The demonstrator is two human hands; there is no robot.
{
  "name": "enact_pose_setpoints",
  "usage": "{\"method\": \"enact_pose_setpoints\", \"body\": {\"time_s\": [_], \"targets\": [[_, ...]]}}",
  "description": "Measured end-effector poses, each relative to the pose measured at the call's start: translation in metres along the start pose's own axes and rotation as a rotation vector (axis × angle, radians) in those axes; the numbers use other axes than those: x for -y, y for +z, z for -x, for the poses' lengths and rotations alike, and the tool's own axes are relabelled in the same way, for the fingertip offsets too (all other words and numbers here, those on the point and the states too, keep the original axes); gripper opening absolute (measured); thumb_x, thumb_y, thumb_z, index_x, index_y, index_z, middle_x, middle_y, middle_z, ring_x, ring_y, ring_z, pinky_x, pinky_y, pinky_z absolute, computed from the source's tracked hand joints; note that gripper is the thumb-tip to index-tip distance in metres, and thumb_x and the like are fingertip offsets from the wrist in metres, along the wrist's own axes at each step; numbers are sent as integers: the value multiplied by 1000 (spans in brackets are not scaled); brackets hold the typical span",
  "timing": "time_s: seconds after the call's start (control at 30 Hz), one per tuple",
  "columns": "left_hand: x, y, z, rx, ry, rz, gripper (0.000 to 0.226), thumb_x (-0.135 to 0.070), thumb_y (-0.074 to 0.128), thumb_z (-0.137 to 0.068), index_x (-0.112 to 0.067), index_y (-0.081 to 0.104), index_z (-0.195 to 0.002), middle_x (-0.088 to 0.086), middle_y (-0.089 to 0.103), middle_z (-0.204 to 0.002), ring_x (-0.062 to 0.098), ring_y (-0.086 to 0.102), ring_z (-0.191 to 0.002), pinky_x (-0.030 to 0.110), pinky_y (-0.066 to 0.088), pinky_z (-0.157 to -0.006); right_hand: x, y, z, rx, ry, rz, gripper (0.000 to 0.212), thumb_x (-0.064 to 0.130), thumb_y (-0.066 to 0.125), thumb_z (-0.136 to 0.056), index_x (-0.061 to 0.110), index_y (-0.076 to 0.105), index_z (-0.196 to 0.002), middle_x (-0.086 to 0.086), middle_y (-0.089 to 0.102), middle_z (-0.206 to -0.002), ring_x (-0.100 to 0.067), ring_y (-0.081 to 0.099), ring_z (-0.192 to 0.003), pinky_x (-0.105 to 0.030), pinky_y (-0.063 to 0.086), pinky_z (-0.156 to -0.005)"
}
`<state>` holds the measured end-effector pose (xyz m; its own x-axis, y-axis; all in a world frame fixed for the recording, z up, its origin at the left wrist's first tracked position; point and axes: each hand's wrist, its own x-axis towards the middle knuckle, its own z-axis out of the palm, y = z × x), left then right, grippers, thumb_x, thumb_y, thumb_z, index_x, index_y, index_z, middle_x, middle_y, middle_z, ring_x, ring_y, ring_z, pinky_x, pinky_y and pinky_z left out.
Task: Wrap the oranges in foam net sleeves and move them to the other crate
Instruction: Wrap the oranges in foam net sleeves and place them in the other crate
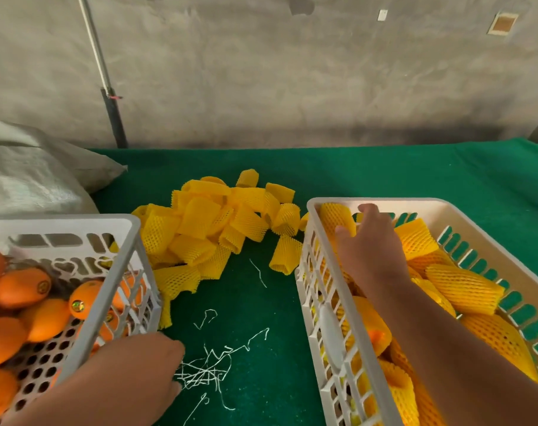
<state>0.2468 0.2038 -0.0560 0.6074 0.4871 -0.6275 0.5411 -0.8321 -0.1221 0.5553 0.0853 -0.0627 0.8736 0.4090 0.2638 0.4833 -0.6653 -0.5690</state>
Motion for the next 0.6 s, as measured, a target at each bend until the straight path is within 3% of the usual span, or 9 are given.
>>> {"method": "enact_pose_setpoints", "body": {"time_s": [0.07,0.13,0.2,0.3,0.43,0.5,0.6], "targets": [[0,7,1,-82,5,47,23,-51,45,-104,-28,48,-110,-8,47,-97,14,55,-94,31,49,-83,23,-9,11,-62,-180,-15,45,42,60,-101,25,51,-142,-1,64,-127,-21,64,-109,-29,46,-76],[-1,11,1,-140,22,44,22,-47,44,-106,-26,49,-112,-6,50,-100,17,58,-97,35,52,-88,48,-14,29,-16,-365,-76,35,45,59,-101,30,57,-133,10,68,-106,-4,63,-87,-18,42,-66],[-1,10,2,-190,23,50,25,-45,42,-107,-24,50,-117,-2,52,-104,20,60,-102,39,54,-91,67,-10,56,130,-547,-65,31,46,61,-100,33,60,-129,17,64,-94,4,58,-74,-16,44,-63],[-3,7,3,-253,45,-1,23,-43,42,-108,-22,51,-112,-2,50,-95,19,57,-91,38,52,-84,76,8,94,436,-735,0,30,48,60,-100,34,62,-127,18,63,-98,3,58,-76,-22,53,-68],[-1,0,4,-453,88,16,25,-45,41,-108,-22,51,-105,-4,45,-83,16,50,-77,36,43,-70,60,30,102,764,-750,157,23,48,58,-101,37,65,-120,20,63,-105,5,59,-89,-13,43,-68],[2,-4,6,-596,99,72,25,-45,40,-107,-23,48,-99,-5,47,-80,16,50,-70,35,42,-66,51,34,97,795,-719,198,15,50,56,-101,41,65,-109,23,63,-101,4,60,-87,-14,45,-67],[12,-9,10,-910,141,216,28,-45,43,-106,-23,59,-112,-4,61,-90,20,58,-72,36,50,-62,44,39,90,823,-675,255,14,51,55,-100,44,63,-93,21,67,-92,0,65,-80,-24,55,-69]]}}
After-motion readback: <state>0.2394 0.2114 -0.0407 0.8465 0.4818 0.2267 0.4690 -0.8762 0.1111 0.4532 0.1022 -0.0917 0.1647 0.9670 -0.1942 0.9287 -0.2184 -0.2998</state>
